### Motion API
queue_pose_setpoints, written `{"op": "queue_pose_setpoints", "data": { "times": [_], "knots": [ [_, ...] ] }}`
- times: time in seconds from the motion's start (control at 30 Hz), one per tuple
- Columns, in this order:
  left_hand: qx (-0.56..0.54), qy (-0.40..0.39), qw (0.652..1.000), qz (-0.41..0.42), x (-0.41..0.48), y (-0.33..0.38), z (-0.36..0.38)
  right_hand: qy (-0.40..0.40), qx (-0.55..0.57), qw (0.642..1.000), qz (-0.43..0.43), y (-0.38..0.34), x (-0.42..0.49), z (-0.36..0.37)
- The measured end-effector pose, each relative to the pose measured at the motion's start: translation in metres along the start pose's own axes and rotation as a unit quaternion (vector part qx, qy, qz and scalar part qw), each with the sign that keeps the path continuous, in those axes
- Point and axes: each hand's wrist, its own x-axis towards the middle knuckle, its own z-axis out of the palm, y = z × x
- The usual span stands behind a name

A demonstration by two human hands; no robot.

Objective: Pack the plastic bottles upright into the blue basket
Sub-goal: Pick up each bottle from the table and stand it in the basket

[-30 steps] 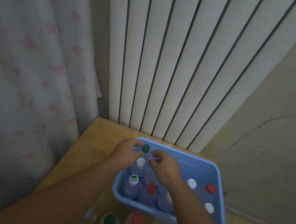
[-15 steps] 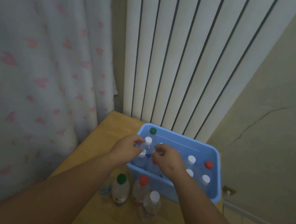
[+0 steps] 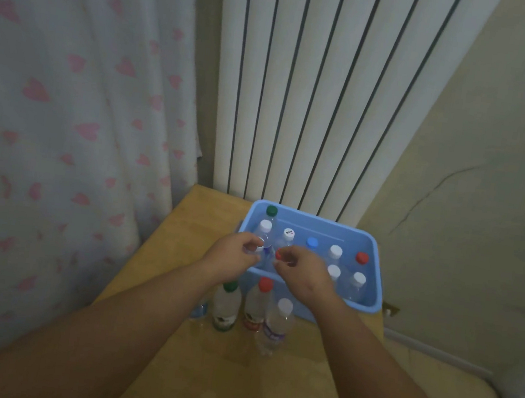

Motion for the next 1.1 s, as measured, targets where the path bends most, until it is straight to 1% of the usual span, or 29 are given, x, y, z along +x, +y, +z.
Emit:
{"op": "queue_pose_setpoints", "data": {
  "times": [0.2, 0.37, 0.67, 0.87, 0.97, 1.1],
  "knots": [
    [0.012, -0.029, 0.999, 0.021, -0.021, -0.008, -0.008, 0.029, -0.013, 0.999, 0.032, -0.009, -0.029, 0.013],
    [0.018, -0.070, 0.997, 0.032, -0.037, -0.017, -0.005, 0.049, -0.011, 0.995, 0.081, 0.000, -0.051, 0.026],
    [0.011, -0.111, 0.994, 0.006, -0.047, -0.022, 0.015, 0.004, -0.045, 0.994, 0.104, 0.026, -0.059, 0.030],
    [0.014, -0.116, 0.993, -0.005, -0.047, -0.025, 0.024, -0.061, -0.054, 0.993, 0.086, 0.039, -0.050, 0.040],
    [0.020, -0.107, 0.994, -0.007, -0.047, -0.028, 0.026, -0.090, -0.070, 0.989, 0.096, 0.043, -0.048, 0.049],
    [0.025, -0.103, 0.994, -0.011, -0.048, -0.030, 0.025, -0.082, -0.072, 0.990, 0.091, 0.044, -0.047, 0.060]
  ]
}}
